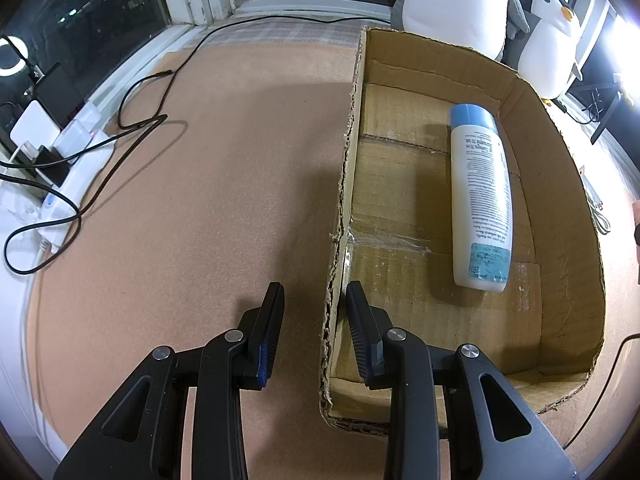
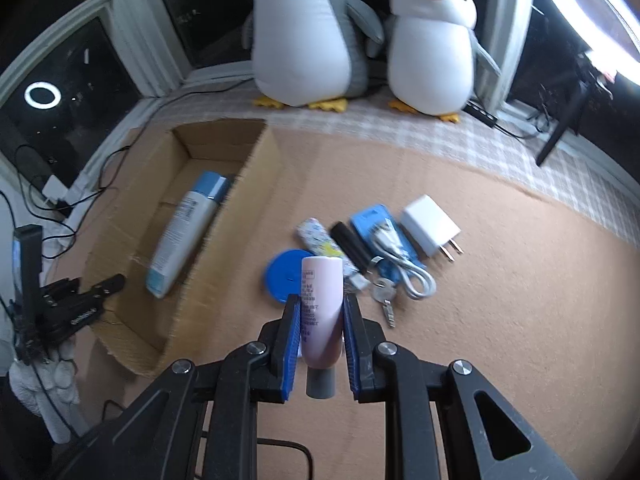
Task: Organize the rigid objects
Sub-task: 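Carry the pink tube into the box and open the right gripper, then move the right gripper to the white USB cable and grasp it, then carry the white USB cable into the box and release it, then move the right gripper back toward the remaining items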
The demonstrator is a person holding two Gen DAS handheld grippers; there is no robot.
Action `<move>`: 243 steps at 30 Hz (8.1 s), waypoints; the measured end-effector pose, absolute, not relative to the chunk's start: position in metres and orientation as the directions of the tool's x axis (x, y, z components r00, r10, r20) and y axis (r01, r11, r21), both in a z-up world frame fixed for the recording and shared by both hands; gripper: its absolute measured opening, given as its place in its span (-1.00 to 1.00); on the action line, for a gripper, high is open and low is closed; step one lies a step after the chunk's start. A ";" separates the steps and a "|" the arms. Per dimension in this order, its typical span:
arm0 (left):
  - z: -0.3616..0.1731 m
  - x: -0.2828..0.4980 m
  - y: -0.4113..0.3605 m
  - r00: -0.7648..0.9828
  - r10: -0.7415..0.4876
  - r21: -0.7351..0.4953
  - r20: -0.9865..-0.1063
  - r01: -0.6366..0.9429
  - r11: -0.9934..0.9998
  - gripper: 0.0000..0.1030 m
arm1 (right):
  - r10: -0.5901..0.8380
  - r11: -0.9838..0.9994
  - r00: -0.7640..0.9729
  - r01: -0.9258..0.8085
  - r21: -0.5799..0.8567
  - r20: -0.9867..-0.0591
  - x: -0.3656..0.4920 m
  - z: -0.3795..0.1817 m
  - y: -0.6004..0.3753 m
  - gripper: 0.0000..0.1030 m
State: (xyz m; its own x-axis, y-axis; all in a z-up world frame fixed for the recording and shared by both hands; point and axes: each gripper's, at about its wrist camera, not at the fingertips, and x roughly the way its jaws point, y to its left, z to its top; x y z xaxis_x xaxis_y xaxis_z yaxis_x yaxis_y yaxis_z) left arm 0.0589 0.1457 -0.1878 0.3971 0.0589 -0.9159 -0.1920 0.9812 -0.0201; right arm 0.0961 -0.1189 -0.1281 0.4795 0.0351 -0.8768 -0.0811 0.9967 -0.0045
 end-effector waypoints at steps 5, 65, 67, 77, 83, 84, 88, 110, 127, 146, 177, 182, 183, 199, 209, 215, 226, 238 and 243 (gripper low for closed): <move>-0.188 0.059 0.146 0.397 0.059 -0.020 -0.916 -0.192 0.981 -0.41 | 0.109 0.986 0.478 -0.165 0.033 -0.871 0.097 -0.122 -0.081 -0.65; -0.188 0.059 0.142 0.399 0.062 -0.019 -0.915 -0.197 0.980 -0.41 | 0.173 0.969 0.472 -0.239 0.063 -0.865 0.092 -0.123 -0.057 -0.02; -0.188 0.059 0.142 0.399 0.063 -0.019 -0.915 -0.197 0.980 -0.41 | 0.162 0.975 0.482 -0.213 0.064 -0.861 0.092 -0.120 -0.076 -0.02; -0.188 0.060 0.142 0.399 0.066 -0.015 -0.915 -0.197 0.980 -0.40 | 0.061 0.989 0.481 -0.148 -0.013 -0.875 0.102 -0.121 -0.156 -0.03; -0.188 0.061 0.142 0.396 0.072 -0.007 -0.915 -0.195 0.981 -0.40 | 0.010 0.983 0.437 -0.169 -0.071 -0.900 0.120 -0.139 -0.174 -0.22; -0.188 0.061 0.142 0.396 0.072 -0.007 -0.915 -0.195 0.981 -0.40 | 0.006 0.982 0.429 -0.174 -0.076 -0.903 0.123 -0.142 -0.174 -0.25; -0.188 0.061 0.141 0.395 0.071 -0.010 -0.916 -0.198 0.980 -0.40 | -0.015 0.975 0.398 -0.197 -0.101 -0.917 0.137 -0.156 -0.174 -0.37; -0.189 0.061 0.142 0.391 0.067 -0.015 -0.918 -0.203 0.979 -0.40 | -0.073 0.957 0.306 -0.247 -0.154 -0.949 0.174 -0.189 -0.177 -0.53; -0.189 0.061 0.142 0.390 0.068 -0.015 -0.918 -0.204 0.979 -0.40 | -0.057 0.967 0.297 -0.222 -0.127 -0.953 0.186 -0.196 -0.183 -0.69; -0.189 0.061 0.143 0.393 0.066 -0.016 -0.917 -0.204 0.979 -0.40 | 0.015 0.974 0.412 -0.213 -0.081 -0.911 0.149 -0.146 -0.159 -0.75; -0.187 0.060 0.136 0.397 0.080 -0.001 -0.914 -0.199 0.980 -0.41 | 0.220 0.894 0.362 -0.447 0.038 -0.906 0.116 -0.153 0.010 -0.75; -0.187 0.060 0.136 0.397 0.080 -0.001 -0.915 -0.199 0.980 -0.41 | 0.219 0.891 0.355 -0.453 0.038 -0.909 0.115 -0.158 0.014 -0.75; -0.187 0.060 0.136 0.397 0.080 0.000 -0.914 -0.199 0.980 -0.41 | 0.218 0.891 0.354 -0.453 0.038 -0.909 0.115 -0.158 0.015 -0.75; -0.184 0.061 0.137 0.397 0.083 0.002 -0.914 -0.200 0.980 -0.41 | 0.217 0.890 0.362 -0.454 0.031 -0.906 0.115 -0.159 0.016 -0.36; -0.184 0.061 0.136 0.396 0.085 0.004 -0.914 -0.200 0.980 -0.41 | 0.241 0.896 0.389 -0.440 0.051 -0.889 0.114 -0.146 0.007 -0.29; -0.184 0.062 0.136 0.396 0.087 0.007 -0.914 -0.200 0.980 -0.41 | 0.220 0.925 0.447 -0.379 0.040 -0.867 0.118 -0.128 -0.034 -0.18; -0.185 0.063 0.134 0.395 0.093 0.015 -0.914 -0.198 0.980 -0.40 | 0.035 0.977 0.475 -0.200 -0.069 -0.879 0.144 -0.123 -0.149 -0.17; -0.184 0.062 0.132 0.395 0.094 0.016 -0.914 -0.198 0.980 -0.40 | -0.058 0.986 0.405 -0.118 -0.115 -0.913 0.183 -0.153 -0.208 0.07; -0.185 0.062 0.131 0.394 0.094 0.014 -0.914 -0.199 0.980 -0.40 | -0.075 0.984 0.375 -0.119 -0.129 -0.924 0.198 -0.169 -0.212 0.07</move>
